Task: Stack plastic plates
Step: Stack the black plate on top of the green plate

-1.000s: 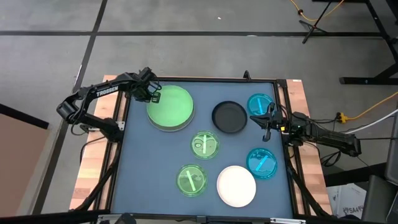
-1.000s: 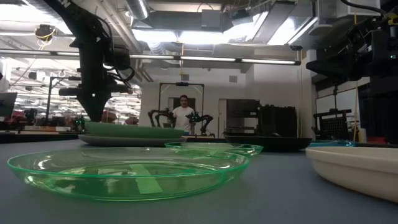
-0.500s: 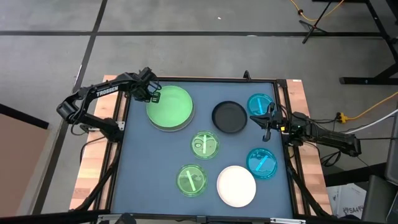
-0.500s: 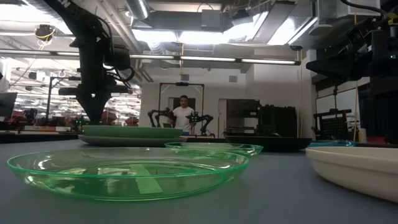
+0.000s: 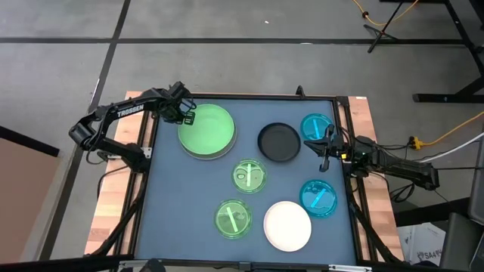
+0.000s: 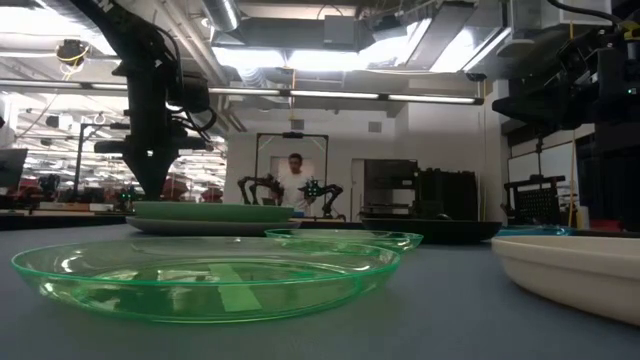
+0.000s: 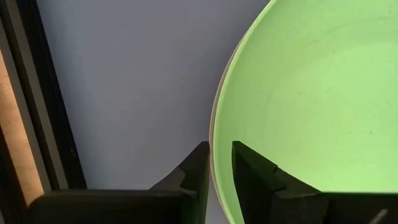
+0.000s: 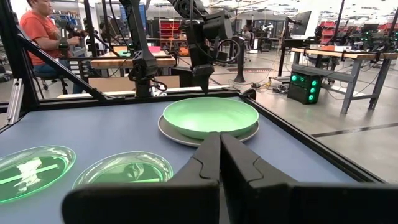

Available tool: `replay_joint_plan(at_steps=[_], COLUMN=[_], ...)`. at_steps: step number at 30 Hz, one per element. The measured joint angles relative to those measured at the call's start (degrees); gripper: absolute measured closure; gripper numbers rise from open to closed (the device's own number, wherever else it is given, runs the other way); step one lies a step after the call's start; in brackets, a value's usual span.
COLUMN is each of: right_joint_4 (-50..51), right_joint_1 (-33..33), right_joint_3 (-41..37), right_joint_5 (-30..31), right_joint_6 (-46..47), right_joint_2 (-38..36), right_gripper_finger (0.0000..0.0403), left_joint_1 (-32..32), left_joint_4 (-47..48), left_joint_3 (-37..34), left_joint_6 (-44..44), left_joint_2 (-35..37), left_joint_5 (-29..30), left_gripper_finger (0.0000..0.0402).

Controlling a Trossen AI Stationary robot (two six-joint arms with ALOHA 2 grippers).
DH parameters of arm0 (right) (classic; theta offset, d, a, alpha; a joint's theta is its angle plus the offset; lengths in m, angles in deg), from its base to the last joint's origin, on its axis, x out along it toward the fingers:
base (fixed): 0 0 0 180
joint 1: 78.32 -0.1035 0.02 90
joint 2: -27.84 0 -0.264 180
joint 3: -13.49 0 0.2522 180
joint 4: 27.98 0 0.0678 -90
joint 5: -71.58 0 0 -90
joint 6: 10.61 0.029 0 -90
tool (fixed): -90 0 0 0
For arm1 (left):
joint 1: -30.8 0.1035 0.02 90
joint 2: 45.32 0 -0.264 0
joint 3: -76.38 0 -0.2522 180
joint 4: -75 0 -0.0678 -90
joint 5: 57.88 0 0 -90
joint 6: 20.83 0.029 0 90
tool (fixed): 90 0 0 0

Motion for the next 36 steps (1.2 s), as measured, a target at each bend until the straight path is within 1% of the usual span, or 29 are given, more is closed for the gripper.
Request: replay_joint_plan(at_steps=[5, 11, 13, 15, 17, 22, 26, 31, 36], right_joint_4=[-0.74, -1.21, -1.27, -1.27, -1.32, -2.22, -1.56, -1.8, -2.05], right_joint_1=[0.01, 0.01, 0.01, 0.01, 0.01, 0.01, 0.01, 0.0, 0.01], right_joint_3=[-0.06, -0.06, -0.06, -0.06, -0.06, -0.06, 0.58, 2.56, 4.67], right_joint_5=[2.23, 5.07, 5.38, 5.39, 5.9, 10.15, 10.51, 10.91, 13.22], right_joint_6=[3.01, 4.46, 5.66, 6.69, 8.13, 13.15, 13.81, 13.67, 13.66], right_joint_2=[-0.01, -0.02, -0.02, -0.01, -0.01, 0.0, 0.0, 0.04, 1.68], right_gripper_finger=[0.0402, 0.0402, 0.0396, 0.038, 0.0356, 0.0289, 0.0249, 0.0222, 0.0214], left_joint_1=[0.0, -0.02, -0.02, -0.02, -0.02, -0.02, -0.08, -1.75, -3.9], left_joint_4=[-0.03, -0.55, -0.88, -1.62, -2.3, -4.65, -6.78, -12.81, -20.47], left_joint_3=[0.01, 0.0, 0.0, 0.0, 0.02, 0.02, 0.02, 0.02, 0.02], left_joint_6=[0.02, 0.06, 0.49, 1.69, 2.21, 2.54, 2.58, 2.46, 3.46], left_joint_2=[0.0, 0.04, 0.04, 0.04, 0.04, 0.07, 0.07, 0.07, 0.07], left_joint_5=[0.0, 0.0, 0.0, 0.01, 0.0, 0.0, 0.0, 0.0, 0.0], left_gripper_finger=[0.0342, 0.0342, 0.0342, 0.0342, 0.0342, 0.0342, 0.0342, 0.0342, 0.0342])
